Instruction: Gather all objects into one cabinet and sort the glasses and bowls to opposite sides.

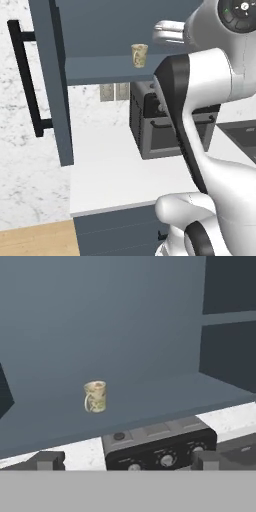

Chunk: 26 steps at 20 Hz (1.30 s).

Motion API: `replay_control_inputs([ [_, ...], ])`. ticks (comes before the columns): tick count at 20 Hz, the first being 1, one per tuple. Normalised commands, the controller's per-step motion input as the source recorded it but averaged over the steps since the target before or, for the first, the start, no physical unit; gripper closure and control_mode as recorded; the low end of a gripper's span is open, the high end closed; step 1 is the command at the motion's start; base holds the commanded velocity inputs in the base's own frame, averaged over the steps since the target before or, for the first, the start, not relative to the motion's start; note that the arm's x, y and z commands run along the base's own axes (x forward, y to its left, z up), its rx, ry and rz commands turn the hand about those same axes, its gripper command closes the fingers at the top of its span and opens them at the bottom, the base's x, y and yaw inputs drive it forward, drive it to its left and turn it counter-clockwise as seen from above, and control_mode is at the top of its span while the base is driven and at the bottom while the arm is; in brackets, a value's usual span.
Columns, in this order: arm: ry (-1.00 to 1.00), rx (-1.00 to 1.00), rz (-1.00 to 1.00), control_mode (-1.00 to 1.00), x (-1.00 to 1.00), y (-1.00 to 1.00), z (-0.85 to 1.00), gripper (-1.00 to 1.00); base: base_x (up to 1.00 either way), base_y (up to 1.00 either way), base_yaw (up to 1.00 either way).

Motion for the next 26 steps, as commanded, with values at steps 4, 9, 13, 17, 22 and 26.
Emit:
replay_control_inputs([
  [4, 0.05, 0.0, -0.01, -1.0, 0.81, 0.19, 0.0, -1.0, 0.0, 0.0, 0.0],
  [9, 0.09, -0.08, 0.01, -1.0, 0.83, -0.05, 0.0, -1.0, 0.0, 0.0, 0.0],
  [13, 0.0, 0.0, 0.0, -1.0, 0.01, 0.0, 0.0, -1.0, 0.0, 0.0, 0.0],
  [17, 0.06, 0.0, 0.0, -1.0, 0.24, 0.06, -0.09, -1.0, 0.0, 0.0, 0.0],
  [22, 0.12, 0.01, 0.0, -1.0, 0.51, 0.01, -0.1, -1.0, 0.0, 0.0, 0.0],
  [26, 0.09, 0.03, 0.0, -1.0, 0.53, 0.0, 0.0, -1.0, 0.0, 0.0, 0.0],
])
